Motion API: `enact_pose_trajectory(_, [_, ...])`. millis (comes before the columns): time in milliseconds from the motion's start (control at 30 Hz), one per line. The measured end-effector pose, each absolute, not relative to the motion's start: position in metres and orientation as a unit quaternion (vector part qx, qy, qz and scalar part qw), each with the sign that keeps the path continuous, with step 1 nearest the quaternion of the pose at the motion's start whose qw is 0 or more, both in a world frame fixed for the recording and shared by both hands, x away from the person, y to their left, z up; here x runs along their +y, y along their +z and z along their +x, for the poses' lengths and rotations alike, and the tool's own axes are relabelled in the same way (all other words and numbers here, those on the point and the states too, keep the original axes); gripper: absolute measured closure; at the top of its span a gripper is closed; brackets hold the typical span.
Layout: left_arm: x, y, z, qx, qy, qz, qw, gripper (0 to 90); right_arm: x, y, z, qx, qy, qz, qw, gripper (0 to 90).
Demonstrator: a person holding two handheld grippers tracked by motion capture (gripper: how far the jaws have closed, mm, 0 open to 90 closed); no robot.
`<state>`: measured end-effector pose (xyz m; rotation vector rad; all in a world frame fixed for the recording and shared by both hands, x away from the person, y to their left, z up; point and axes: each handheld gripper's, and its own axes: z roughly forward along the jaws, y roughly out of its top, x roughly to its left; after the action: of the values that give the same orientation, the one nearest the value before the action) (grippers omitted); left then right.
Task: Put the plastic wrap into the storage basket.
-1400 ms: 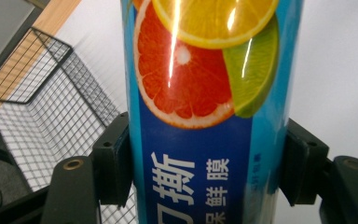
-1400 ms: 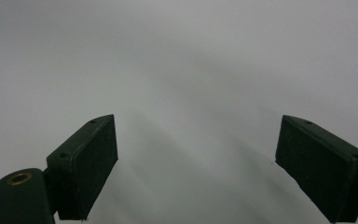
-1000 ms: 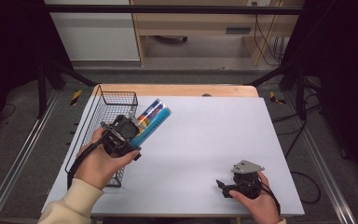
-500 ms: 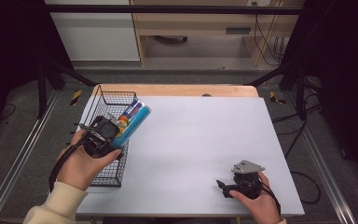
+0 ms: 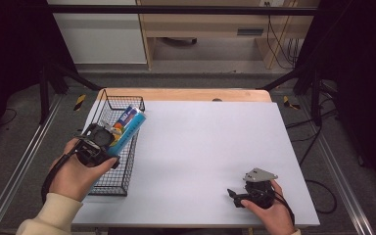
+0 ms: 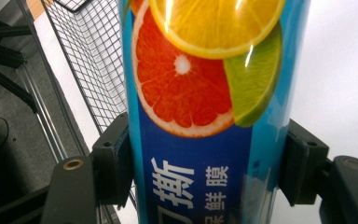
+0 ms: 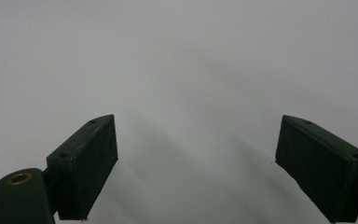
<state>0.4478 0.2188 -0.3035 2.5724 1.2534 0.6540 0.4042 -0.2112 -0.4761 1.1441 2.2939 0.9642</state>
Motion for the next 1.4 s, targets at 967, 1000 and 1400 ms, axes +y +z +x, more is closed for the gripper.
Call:
enact_pose_trajectory(967, [0.233, -0.317, 0.447, 0.445, 0.211, 0.865, 0.101, 32.2, -0.211, -0.477, 0.404, 0.821, 0.344, 0.411, 0.195, 13.2])
enact_pose_trajectory(1000, [0.233, -0.317, 0.447, 0.445, 0.211, 0.865, 0.101, 32.2, -0.211, -0.477, 0.404, 0.821, 0.345, 0.412, 0.195, 13.2])
enact_pose_trajectory(1400, [0.235, -0.321, 0.449, 0.448, 0.208, 0.864, 0.100, 32.1, -0.210, -0.477, 0.404, 0.822, 0.343, 0.412, 0.193, 13.1])
